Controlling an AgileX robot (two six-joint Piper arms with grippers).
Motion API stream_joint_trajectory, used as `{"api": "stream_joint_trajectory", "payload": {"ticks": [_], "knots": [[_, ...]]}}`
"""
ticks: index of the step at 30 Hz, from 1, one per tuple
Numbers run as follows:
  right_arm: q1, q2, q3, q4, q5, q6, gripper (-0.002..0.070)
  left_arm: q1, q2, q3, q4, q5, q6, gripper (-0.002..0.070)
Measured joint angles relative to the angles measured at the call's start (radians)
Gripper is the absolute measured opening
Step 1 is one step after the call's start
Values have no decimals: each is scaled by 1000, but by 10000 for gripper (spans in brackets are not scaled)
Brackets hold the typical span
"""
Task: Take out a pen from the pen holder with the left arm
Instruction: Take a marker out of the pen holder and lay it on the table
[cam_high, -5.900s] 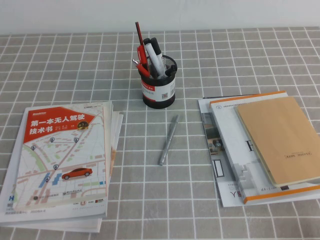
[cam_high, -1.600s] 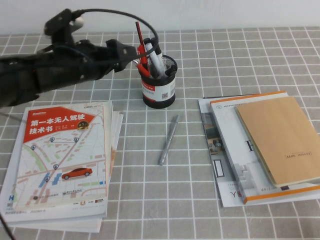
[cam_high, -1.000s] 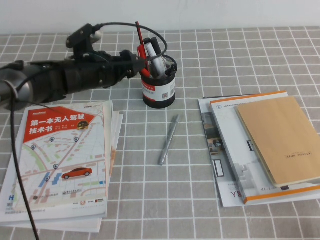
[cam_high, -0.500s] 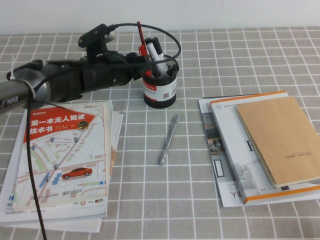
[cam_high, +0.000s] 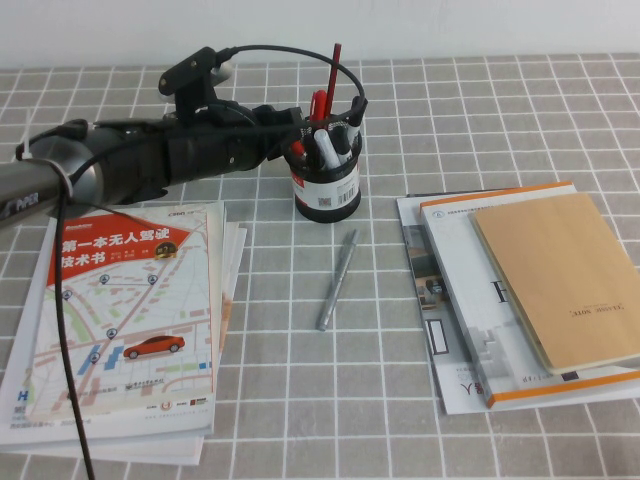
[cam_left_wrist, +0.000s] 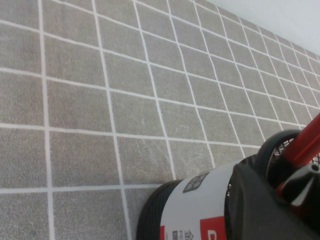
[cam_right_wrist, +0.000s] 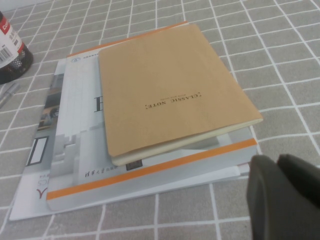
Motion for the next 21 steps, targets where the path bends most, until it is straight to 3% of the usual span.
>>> {"api": "stream_joint_trajectory", "payload": {"ticks": [16,21], "knots": [[0,0,0,0,0,0,-13,0,0,0,0,5,50,116],[0,0,0,0,0,0,-13,0,0,0,0,7,66,223]]}}
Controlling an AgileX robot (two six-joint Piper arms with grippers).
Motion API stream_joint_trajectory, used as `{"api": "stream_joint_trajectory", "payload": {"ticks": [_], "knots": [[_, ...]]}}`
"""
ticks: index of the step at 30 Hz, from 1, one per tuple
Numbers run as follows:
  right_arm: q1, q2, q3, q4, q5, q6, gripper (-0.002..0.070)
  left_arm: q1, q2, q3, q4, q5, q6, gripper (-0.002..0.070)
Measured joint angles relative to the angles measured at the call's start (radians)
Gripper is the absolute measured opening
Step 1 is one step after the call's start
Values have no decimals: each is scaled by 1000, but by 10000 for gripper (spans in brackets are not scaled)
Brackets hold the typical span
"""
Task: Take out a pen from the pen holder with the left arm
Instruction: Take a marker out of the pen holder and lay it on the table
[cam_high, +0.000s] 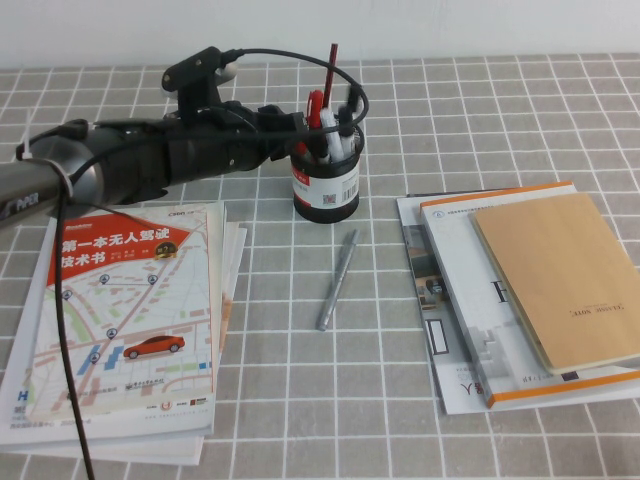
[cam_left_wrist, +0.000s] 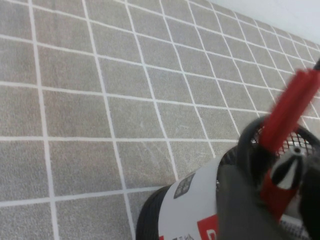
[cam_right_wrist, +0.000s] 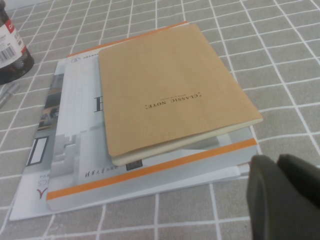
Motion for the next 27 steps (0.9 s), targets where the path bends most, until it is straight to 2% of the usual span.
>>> {"api": "stream_joint_trajectory", "payload": {"ticks": [2,4,10,16,27], "knots": [[0,0,0,0,0,0,-13,0,0,0,0,0,4,295],[0,0,0,0,0,0,-13,0,0,0,0,0,7,335],[0,0,0,0,0,0,-13,0,0,-18,0,0,9,365],[0,0,0,0,0,0,-13,-1,0,-55,0,0,18,362],[0,0,0,0,0,0,-13,-1,0,-59,4,20,20,253]]}}
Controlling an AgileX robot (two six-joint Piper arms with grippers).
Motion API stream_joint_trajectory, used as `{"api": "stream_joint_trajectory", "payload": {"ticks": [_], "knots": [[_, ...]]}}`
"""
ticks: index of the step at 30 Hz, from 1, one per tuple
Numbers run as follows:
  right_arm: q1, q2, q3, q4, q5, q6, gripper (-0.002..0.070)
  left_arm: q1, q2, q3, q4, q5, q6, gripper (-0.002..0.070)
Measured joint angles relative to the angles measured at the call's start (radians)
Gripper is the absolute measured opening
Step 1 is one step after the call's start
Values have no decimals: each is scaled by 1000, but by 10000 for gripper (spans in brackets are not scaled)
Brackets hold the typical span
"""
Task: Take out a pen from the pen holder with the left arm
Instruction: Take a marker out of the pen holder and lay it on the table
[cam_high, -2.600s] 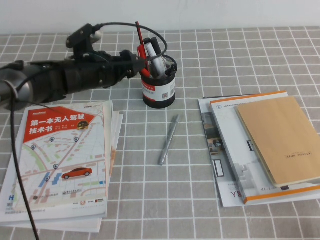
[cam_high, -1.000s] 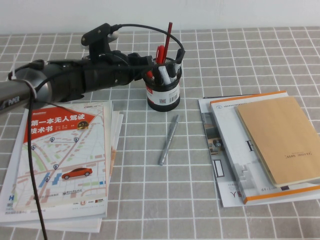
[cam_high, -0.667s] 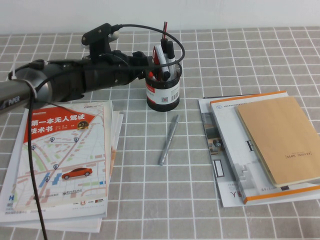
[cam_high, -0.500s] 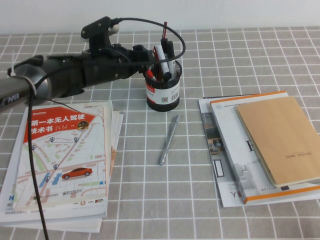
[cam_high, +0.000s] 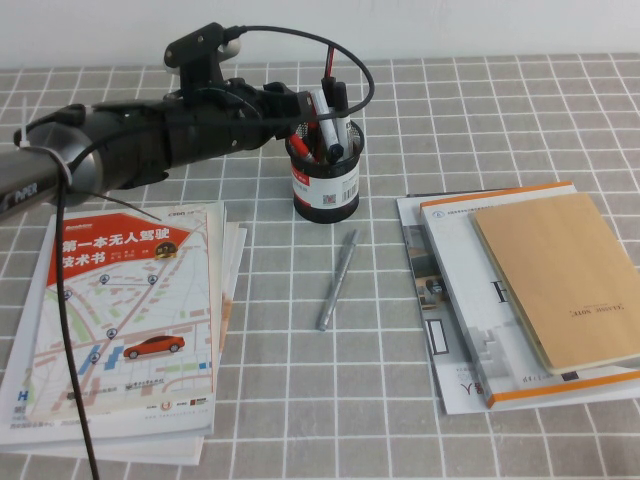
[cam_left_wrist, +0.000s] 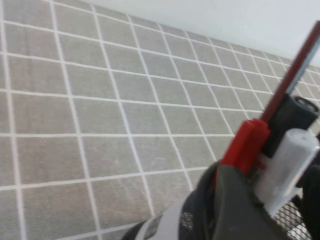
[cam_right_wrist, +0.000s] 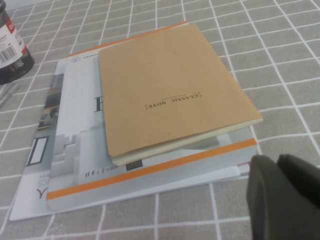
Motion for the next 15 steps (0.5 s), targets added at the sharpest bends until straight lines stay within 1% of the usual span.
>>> {"api": "stream_joint_trajectory", "payload": {"ticks": [8,10,12,15], "knots": [[0,0,0,0,0,0,-13,0,0,0,25,17,0,230],[0,0,0,0,0,0,-13,0,0,0,38,17,-4,212],[0,0,0,0,0,0,-13,0,0,0,45,17,-6,167],[0,0,0,0,0,0,-13,0,0,0,49,17,-10,67]]}}
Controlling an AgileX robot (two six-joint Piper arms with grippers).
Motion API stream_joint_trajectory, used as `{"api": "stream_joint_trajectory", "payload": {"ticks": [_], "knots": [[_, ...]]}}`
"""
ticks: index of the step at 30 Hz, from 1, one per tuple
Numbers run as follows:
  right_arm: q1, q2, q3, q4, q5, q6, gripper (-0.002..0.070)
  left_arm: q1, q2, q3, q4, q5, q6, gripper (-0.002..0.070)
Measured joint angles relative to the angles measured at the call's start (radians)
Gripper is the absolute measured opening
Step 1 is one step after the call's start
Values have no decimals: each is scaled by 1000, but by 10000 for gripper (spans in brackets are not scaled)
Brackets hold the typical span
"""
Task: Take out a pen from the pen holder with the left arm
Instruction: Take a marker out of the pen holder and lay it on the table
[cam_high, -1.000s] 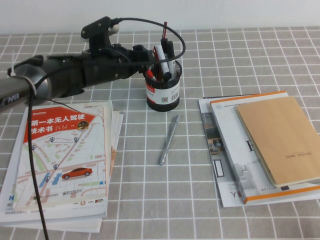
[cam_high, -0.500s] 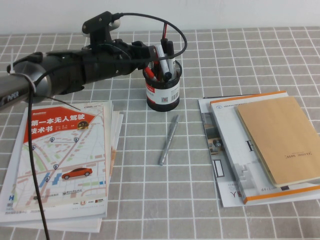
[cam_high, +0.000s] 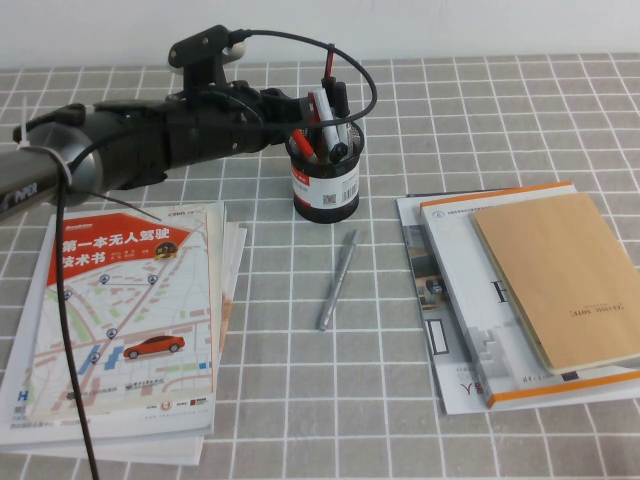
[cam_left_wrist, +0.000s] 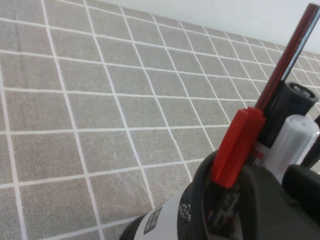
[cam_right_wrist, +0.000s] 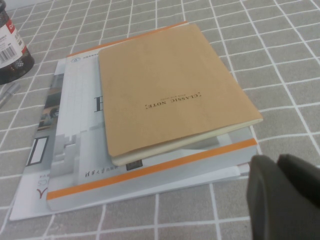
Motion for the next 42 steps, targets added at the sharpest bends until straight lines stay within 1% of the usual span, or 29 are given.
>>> {"api": "stream_joint_trajectory", "payload": {"ticks": [1,3,10,22,26,31,33,35,38,40,42], "knots": [[0,0,0,0,0,0,-13,0,0,0,0,0,0,46],[0,0,0,0,0,0,-13,0,0,0,0,0,0,36],[0,0,0,0,0,0,-13,0,-16,0,2,-14,0,34],[0,0,0,0,0,0,-13,0,-202,0,65,-33,-5,33],[0,0,0,0,0,0,-13,0,-269,0,155,-33,-64,32],[0,0,0,0,0,0,-13,0,-348,0,371,2,-196,32],[0,0,0,0,0,0,-13,-2,-380,0,444,40,-219,32],[0,0,0,0,0,0,-13,-7,-411,2,490,67,-198,32],[0,0,0,0,0,0,-13,-28,-467,45,506,81,-105,32],[0,0,0,0,0,0,-13,-46,-514,101,477,84,-27,32],[0,0,0,0,0,0,-13,-67,-560,190,382,71,90,32]]}}
